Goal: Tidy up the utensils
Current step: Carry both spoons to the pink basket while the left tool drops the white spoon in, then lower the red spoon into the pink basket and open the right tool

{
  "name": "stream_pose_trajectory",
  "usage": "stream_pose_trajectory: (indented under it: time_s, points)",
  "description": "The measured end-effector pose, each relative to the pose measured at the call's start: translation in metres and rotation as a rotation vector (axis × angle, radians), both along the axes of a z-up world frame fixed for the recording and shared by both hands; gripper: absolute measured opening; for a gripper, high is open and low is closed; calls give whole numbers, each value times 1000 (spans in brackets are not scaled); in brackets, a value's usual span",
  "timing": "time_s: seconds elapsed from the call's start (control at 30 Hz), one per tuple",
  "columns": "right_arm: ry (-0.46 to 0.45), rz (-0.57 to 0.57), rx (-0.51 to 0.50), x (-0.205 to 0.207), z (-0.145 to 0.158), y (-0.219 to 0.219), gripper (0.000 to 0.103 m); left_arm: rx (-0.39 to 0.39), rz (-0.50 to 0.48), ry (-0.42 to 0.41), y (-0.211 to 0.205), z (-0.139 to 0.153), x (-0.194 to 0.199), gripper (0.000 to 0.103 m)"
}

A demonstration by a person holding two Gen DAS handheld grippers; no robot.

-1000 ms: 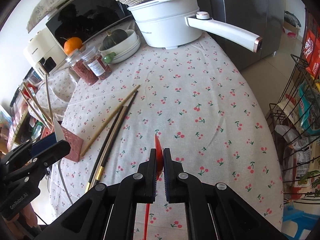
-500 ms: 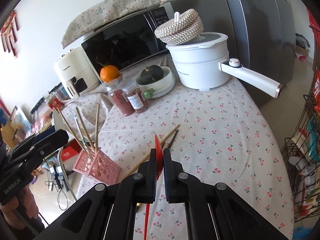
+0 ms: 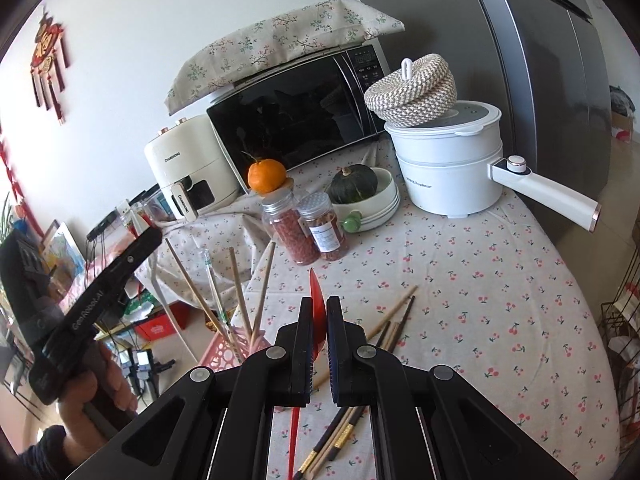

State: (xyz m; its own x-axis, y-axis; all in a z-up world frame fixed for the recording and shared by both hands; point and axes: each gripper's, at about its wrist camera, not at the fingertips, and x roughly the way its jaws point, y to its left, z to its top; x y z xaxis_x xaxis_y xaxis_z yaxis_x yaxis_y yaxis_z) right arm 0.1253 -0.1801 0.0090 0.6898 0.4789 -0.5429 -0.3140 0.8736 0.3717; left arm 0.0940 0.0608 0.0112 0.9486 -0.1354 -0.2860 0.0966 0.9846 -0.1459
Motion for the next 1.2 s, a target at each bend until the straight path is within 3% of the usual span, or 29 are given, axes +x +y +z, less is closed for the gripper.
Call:
stream_pose_trajectory:
  time_s: [0.2, 0.33, 0.4, 0.6, 0.93, 1.2]
  points:
    - [-11, -1, -11, -2, -1, 14, 6, 57, -21, 49, -9, -22, 15, 37]
    - [-30, -23, 7, -3, 1, 16, 6, 61, -46, 163, -10, -35, 21, 41]
    - [-45, -36, 19, -5, 4, 17, 6, 43, -53, 222, -8, -36, 21, 56]
    - [-113, -73, 68, -9, 16, 24, 6, -56, -56, 402, 13, -35, 10, 74]
    - [-209, -157, 164, -6, 32, 59, 6, -26, 17, 567, 56, -61, -12, 83]
    - [-315, -274, 120, -7, 29, 88, 6, 16, 14, 632, 69, -75, -25, 83]
